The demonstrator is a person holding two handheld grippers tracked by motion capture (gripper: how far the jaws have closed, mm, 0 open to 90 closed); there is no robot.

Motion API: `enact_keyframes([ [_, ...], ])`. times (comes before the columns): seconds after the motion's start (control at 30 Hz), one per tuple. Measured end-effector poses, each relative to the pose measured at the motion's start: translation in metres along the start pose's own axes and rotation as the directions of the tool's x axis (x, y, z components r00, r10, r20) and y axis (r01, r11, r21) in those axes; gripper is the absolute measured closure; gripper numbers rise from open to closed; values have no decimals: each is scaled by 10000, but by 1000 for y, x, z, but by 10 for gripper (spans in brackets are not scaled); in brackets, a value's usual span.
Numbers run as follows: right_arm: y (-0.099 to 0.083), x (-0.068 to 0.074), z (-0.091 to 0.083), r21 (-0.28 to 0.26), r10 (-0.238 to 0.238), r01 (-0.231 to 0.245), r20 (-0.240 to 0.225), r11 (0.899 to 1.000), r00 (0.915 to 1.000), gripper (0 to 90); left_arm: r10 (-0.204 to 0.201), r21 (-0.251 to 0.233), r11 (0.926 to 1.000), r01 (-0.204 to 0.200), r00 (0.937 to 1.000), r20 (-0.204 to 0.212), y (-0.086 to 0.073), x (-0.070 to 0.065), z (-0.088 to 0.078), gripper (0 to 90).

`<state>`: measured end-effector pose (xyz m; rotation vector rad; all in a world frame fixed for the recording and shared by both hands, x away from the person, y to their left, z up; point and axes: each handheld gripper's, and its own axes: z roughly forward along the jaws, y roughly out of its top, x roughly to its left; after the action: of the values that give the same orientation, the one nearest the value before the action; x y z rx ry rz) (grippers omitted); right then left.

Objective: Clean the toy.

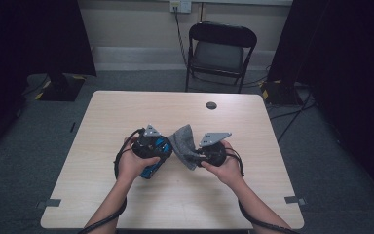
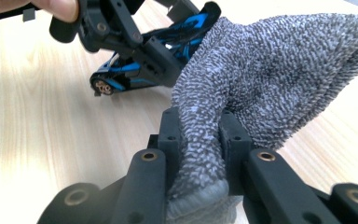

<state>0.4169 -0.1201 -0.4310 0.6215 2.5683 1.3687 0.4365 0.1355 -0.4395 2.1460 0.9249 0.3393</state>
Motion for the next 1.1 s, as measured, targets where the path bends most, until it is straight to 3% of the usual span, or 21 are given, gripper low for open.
enact_keyframes([
  [0.87,-28,1,-26,-194,151,-156,-238,9997,9996,749,-16,43,10000,17,9998,-173,-2,3,-1,256],
  [1.1,-37,-7,-41,-363,411,-410,6,9985,9992,749,-20,5,10000,20,10000,-96,-1,1,0,256],
])
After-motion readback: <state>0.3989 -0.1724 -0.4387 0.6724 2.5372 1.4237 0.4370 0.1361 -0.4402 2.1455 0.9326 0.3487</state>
